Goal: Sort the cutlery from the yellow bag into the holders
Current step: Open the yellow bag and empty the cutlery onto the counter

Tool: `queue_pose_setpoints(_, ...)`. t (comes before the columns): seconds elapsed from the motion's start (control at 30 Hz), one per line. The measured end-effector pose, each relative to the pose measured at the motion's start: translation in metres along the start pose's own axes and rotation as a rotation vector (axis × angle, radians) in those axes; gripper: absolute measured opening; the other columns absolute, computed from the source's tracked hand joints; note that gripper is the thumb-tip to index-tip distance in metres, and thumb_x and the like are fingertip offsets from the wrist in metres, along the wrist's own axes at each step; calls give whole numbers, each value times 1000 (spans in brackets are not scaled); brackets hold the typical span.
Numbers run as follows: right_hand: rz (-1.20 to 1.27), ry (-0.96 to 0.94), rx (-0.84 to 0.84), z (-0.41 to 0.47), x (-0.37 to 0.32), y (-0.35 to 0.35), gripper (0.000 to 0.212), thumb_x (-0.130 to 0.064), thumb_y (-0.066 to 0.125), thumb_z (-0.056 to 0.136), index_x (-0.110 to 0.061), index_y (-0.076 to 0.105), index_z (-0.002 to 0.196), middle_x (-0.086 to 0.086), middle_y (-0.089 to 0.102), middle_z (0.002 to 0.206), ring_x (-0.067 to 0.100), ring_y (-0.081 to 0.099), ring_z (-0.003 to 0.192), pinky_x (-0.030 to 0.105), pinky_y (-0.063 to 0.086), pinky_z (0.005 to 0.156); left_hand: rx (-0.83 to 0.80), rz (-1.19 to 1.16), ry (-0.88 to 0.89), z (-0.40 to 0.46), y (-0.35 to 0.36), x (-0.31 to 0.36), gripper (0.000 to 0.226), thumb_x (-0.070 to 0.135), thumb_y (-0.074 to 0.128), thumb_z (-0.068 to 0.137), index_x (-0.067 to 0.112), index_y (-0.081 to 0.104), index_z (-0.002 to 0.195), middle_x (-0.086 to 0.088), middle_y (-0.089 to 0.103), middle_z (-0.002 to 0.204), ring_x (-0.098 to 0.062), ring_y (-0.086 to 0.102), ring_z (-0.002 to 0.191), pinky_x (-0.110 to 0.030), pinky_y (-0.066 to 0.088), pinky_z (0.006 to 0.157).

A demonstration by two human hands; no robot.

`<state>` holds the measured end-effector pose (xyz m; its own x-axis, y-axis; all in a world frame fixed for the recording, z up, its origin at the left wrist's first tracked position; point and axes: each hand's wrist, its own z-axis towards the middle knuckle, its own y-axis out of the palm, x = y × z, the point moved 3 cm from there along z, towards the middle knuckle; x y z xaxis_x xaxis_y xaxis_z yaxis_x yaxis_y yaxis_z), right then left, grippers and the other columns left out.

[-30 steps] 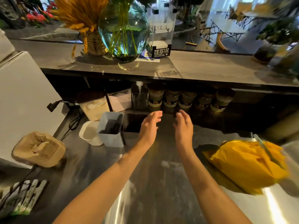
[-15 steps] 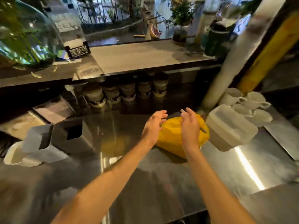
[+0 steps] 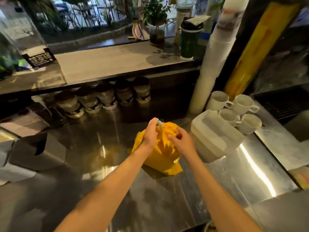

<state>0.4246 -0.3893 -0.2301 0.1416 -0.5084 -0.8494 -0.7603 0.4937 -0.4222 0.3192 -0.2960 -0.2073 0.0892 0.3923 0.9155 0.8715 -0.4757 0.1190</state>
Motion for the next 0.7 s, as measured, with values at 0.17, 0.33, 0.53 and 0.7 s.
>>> queue_pose_setpoints(0.17, -104, -57, -42, 15, 5, 7, 22, -27, 64, 96, -17, 66, 116, 2, 66, 100, 24, 61, 96, 35, 46, 76, 7, -85, -128, 11, -4, 5, 42, 45, 35, 106, 20, 51, 135, -6, 60, 127, -23, 57, 117, -41, 44, 101)
queue_pose_setpoints(0.33, -39, -133, -157, 12, -7, 14, 12, -31, 62, 98, -26, 62, 109, -12, 61, 97, 13, 60, 92, 20, 47, 72, 127, -8, -43, 13, -29, 11, 17, 21, 55, 102, 11, 64, 113, -9, 66, 103, -14, 63, 85, -22, 56, 67)
queue_pose_setpoints(0.53, -23, -187, -56, 2, -40, 25, 32, -39, 49, 104, -22, 75, 93, -10, 66, 86, 9, 60, 83, 22, 45, 69, 106, 25, 9, 7, -66, 8, 11, 9, 63, 95, 13, 72, 102, -14, 73, 105, -23, 70, 96, -30, 58, 82)
queue_pose_setpoints(0.7, -249, -303, -167, 2, -75, 54, 31, -37, 53, 102, -19, 77, 109, -8, 69, 94, 6, 60, 85, 17, 46, 68, 76, 12, 57, -6, -84, 0, 16, 10, 64, 95, 9, 75, 105, -9, 76, 100, -21, 71, 97, -33, 59, 88)
